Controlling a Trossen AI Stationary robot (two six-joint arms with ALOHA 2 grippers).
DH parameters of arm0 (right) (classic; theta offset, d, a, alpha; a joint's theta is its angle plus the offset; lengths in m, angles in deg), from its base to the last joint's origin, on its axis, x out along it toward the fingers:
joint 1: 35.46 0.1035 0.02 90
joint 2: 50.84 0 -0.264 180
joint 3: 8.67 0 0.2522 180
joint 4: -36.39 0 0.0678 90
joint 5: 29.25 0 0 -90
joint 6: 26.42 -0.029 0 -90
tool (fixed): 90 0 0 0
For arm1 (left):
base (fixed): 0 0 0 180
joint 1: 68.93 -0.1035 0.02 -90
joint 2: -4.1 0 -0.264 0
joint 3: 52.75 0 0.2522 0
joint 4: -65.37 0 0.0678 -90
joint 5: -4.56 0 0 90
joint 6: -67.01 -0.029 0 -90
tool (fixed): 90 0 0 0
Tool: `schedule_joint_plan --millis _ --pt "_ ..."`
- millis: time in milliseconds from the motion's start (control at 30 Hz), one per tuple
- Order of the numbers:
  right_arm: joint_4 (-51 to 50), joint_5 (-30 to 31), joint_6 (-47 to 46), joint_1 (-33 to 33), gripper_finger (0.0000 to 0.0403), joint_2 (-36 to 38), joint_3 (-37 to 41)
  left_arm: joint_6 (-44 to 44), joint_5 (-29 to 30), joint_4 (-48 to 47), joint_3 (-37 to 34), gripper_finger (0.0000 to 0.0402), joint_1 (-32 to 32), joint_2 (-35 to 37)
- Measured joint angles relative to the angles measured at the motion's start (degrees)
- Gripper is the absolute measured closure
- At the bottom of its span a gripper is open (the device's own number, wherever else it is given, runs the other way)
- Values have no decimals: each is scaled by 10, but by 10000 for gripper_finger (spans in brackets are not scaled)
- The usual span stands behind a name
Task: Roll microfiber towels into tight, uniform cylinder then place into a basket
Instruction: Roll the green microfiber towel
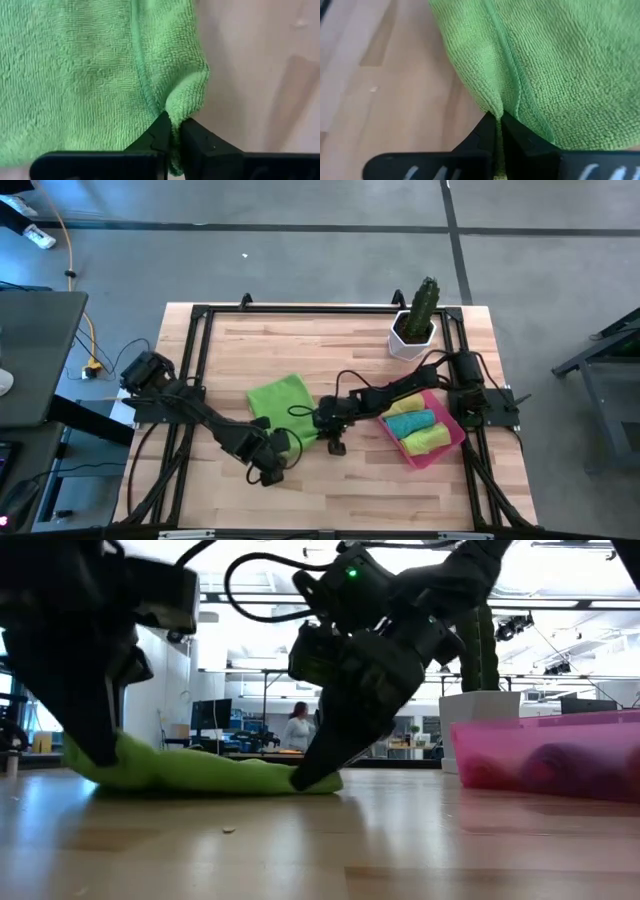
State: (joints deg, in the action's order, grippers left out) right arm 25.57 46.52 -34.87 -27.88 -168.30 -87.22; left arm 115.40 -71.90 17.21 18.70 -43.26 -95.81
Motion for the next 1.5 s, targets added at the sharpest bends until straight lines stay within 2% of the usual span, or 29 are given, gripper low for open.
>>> schedule_joint_plan --millis 200,333,500,700,833,967,1133,1367,1500 --pt "-101 -38 -49 0 400 -2 -56 44 -52 9 0 392 -14 39" --pt "-130 -37 -72 -1 400 -2 -76 133 -86 -19 1 392 -27 41" --pt "-121 -4 -115 -3 400 -2 -78 241 -105 -15 -39 392 -34 41" --pt "-106 75 -115 -3 400 -9 -79 327 -111 111 -117 392 -35 46" --pt "-105 84 -34 -4 388 -11 -79 336 -121 161 -136 392 -36 46" --pt "-115 100 36 -2 337 -1 -81 330 -125 160 -137 392 -37 46" --pt "-184 101 134 1 281 17 -117 325 -127 156 -136 392 -37 45" --pt "-190 104 265 50 280 18 -126 314 -137 156 -137 392 -37 45" --pt "-191 155 317 85 292 18 -126 309 -143 156 -137 392 -37 45"
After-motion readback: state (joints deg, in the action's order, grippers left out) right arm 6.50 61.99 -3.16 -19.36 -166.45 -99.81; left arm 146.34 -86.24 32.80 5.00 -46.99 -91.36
